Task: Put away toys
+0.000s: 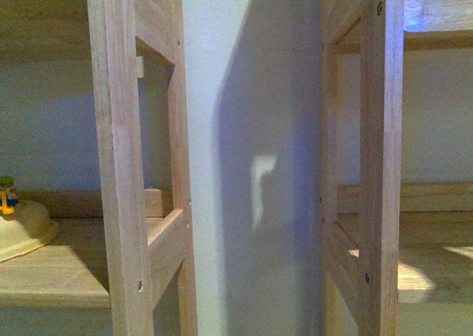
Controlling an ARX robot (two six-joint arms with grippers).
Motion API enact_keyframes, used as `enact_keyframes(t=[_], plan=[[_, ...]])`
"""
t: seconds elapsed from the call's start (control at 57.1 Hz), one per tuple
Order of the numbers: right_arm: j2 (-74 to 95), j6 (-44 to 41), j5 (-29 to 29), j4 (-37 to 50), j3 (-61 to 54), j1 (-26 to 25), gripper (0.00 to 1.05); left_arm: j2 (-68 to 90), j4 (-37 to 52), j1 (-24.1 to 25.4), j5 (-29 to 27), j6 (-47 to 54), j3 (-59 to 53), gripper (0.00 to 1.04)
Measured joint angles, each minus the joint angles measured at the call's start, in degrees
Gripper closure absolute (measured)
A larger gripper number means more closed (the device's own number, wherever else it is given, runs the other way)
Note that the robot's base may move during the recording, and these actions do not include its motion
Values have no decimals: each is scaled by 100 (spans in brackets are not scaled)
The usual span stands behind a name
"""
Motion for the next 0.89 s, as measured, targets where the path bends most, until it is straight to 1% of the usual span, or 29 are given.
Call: enact_keyframes(t=[0.192,0.455,0.525,0.717,0.892], plan=[[256,39,133,-44,317,136,95,0,0,0,0,0,0,6],[280,35,256,-68,299,205,95,0,0,0,0,0,0,6],[269,17,256,-68,234,205,85,0,0,0,0,0,0,6],[227,-22,284,-107,138,205,45,0,0,0,0,0,0,6],[212,-101,367,-192,149,219,20,0,0,0,0,0,0,6]])
